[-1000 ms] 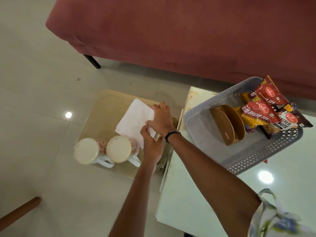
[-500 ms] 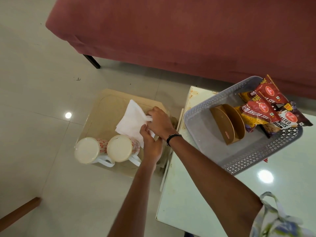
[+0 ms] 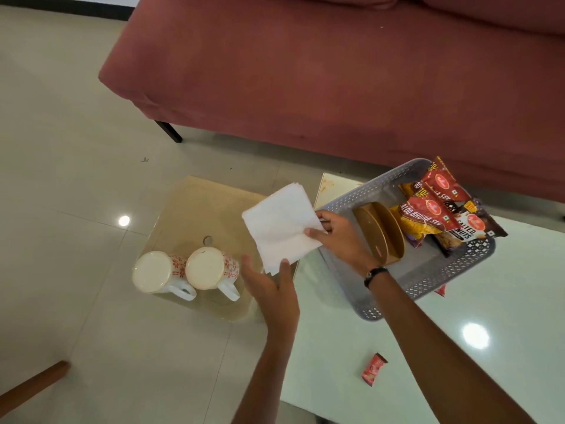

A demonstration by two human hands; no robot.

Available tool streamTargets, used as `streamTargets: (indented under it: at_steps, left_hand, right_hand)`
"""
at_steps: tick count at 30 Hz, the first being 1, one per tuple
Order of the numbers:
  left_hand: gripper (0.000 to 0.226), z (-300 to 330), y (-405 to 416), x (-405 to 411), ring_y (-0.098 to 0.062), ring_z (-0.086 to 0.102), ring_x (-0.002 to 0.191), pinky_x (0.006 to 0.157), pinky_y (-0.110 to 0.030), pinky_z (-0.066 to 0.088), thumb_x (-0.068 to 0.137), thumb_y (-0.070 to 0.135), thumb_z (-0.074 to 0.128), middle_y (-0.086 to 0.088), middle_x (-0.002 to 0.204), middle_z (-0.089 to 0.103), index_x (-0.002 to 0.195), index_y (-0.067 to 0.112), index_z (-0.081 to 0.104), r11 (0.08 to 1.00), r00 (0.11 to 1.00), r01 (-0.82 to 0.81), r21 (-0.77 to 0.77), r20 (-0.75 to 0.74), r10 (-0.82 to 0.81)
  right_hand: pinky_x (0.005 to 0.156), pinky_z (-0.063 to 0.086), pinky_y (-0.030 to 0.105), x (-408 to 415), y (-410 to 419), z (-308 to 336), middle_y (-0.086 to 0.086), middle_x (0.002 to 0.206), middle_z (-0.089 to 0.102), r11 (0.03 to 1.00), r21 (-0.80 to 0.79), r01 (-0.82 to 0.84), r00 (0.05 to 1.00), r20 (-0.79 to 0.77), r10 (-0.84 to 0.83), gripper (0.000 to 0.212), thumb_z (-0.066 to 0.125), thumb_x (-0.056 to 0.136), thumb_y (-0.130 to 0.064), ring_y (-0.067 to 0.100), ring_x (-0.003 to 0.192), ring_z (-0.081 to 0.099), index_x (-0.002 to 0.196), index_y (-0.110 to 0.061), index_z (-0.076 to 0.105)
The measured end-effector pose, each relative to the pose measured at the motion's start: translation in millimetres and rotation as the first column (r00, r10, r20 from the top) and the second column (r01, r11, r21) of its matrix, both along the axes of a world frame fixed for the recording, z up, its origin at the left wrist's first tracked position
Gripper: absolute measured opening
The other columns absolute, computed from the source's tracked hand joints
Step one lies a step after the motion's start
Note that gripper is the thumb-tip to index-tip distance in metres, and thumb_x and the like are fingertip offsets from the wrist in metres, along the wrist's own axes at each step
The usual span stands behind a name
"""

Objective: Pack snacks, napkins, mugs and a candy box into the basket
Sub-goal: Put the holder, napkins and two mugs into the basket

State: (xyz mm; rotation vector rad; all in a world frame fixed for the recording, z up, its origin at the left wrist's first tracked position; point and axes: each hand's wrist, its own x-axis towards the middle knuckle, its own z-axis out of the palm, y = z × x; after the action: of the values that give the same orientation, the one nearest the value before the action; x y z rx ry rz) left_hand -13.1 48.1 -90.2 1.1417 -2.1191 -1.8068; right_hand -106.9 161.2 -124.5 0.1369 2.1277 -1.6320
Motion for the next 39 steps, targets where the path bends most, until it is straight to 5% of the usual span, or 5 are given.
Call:
streamTargets:
  at_steps: [9,19,27,31,39]
  left_hand:
    - [0.071,14.1,-13.5,-35.0,-0.035,0.054,0.122,0.098,-0.057,0.046,0.075,0.045,0.070,-0.012,0.132,0.057,0.135,0.018,0.043,0.684,0.961,0.263,0.681,-0.126,-0.244]
    - [0.054,30.6,57.8,-29.4,-0.028,0.061,0.111,0.089,-0.048,0.054,0.077,0.023,0.069,-0.011,0.121,0.065,0.128,0.018,0.052,0.631,0.917,0.319,0.707,-0.063,-0.393]
    - [0.042,6.6,106.2,-15.5,-0.030,0.058,0.108,0.083,-0.036,0.049,0.080,0.010,0.066,-0.012,0.120,0.063,0.121,0.011,0.056,0.914,0.915,0.280,0.293,0.206,-0.346]
    - [0.043,6.7,145.6,5.9,-0.027,0.057,0.112,0.089,-0.036,0.050,0.090,0.023,0.053,-0.009,0.125,0.059,0.131,0.013,0.043,0.757,0.743,0.631,-0.173,0.415,-0.525]
    - [0.048,-4.5,177.9,-50.3,-0.021,0.063,0.102,0.066,-0.019,0.055,0.082,0.018,0.060,-0.005,0.116,0.063,0.127,0.010,0.047,0.827,0.866,0.499,-0.257,0.157,-0.474]
  right_hand:
    - [0.074,0.057,0.022,8.8,82.1,62.0,-0.005,0.111,0.071,0.953,-0.288,-0.093,0.969,0.195,0.153,0.035,0.065,0.085,-0.009,0.012,0.099,0.069,0.119,-0.017,0.058]
    - [0.070,0.059,0.028,28.4,121.0,80.9,-0.002,0.100,0.072,0.992,-0.094,0.083,0.986,0.152,-0.068,0.036,0.078,0.075,-0.029,0.018,0.089,0.070,0.107,-0.022,0.062]
    - [0.079,0.047,0.026,66.5,153.8,60.4,0.003,0.113,0.064,0.977,0.201,-0.072,0.962,0.274,0.015,0.046,0.073,0.078,-0.015,0.019,0.099,0.059,0.121,-0.014,0.056]
    - [0.079,0.050,0.031,89.1,140.9,49.8,0.006,0.115,0.065,0.765,0.642,0.059,0.996,-0.086,-0.004,0.036,0.064,0.083,-0.017,0.024,0.102,0.063,0.118,-0.011,0.058]
    - [0.082,0.054,0.037,44.7,149.1,30.8,0.015,0.125,0.052,0.678,0.689,0.254,0.919,-0.391,0.053,0.024,0.044,0.096,-0.011,0.030,0.105,0.060,0.117,-0.003,0.053]
